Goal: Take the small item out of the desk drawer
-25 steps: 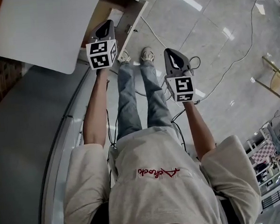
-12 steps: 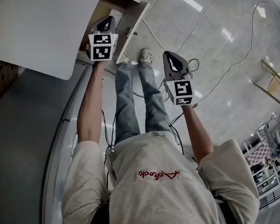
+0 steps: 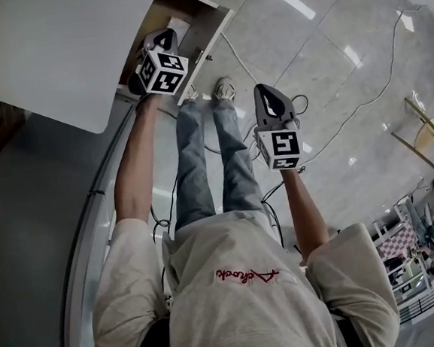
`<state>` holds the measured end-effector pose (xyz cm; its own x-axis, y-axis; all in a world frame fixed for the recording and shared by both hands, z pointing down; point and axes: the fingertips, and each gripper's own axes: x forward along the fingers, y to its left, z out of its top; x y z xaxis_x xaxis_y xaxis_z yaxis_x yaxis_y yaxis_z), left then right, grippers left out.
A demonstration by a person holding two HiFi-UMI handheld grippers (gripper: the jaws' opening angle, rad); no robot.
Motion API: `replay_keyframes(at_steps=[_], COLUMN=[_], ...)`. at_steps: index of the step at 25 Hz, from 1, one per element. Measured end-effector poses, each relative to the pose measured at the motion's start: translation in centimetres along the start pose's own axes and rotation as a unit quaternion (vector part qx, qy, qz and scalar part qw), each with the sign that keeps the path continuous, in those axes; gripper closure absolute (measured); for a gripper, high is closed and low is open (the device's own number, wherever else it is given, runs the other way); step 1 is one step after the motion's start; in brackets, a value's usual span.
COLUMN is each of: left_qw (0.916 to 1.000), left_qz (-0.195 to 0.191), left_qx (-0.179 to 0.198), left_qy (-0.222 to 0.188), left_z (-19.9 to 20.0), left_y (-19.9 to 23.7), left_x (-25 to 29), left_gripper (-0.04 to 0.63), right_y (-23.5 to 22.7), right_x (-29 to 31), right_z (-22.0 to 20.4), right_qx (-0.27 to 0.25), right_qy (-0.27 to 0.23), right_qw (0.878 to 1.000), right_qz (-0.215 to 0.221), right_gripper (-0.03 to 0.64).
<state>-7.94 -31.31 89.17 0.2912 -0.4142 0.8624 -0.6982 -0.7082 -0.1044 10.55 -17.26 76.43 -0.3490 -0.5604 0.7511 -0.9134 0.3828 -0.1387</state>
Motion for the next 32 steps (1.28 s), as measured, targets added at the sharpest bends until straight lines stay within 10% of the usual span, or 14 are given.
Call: replay_keyframes(at_steps=[15,32], left_qw=[0.9981,0.9967], left_qz=[-0.025,0.0], left_qx=[-0.034,-0.059], left_qy=[0.044,0.057], left_z=[-1.9,-3.1], left_y=[0.0,1.3], left_x=[2.4,4.7], left_gripper=[0.491,0.53], right_y=[-0.4,-0.7], right_x=[0.2,0.9], right_z=[0.2,0.0], right_qx=[0.006,0.0], right_qy=[-0.008,-0.021], right_qw=[1.0,1.0], right_qz=[0.003,0.006], right_gripper=[0.604,0.604])
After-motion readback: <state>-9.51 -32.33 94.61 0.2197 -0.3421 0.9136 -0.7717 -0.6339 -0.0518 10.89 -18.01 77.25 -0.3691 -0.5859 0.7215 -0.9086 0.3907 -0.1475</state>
